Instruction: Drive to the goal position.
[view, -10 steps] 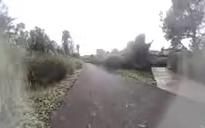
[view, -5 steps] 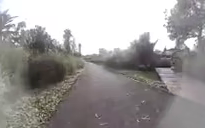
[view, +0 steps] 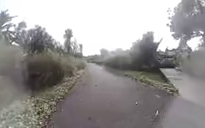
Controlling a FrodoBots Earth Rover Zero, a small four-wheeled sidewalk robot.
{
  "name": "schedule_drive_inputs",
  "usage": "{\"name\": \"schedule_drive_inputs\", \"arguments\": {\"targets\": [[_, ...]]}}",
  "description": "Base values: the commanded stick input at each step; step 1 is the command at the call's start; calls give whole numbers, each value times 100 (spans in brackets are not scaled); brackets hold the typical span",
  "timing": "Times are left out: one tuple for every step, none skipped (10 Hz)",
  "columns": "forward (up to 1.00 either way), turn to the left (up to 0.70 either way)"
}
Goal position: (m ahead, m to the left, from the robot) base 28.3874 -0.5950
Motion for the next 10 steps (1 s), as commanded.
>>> {"name": "schedule_drive_inputs", "arguments": {"targets": [[70, 0], [70, 0], [70, 0], [70, 0], [70, 0], [70, 0], [70, 0], [70, -35], [70, -35], [70, -35]]}}
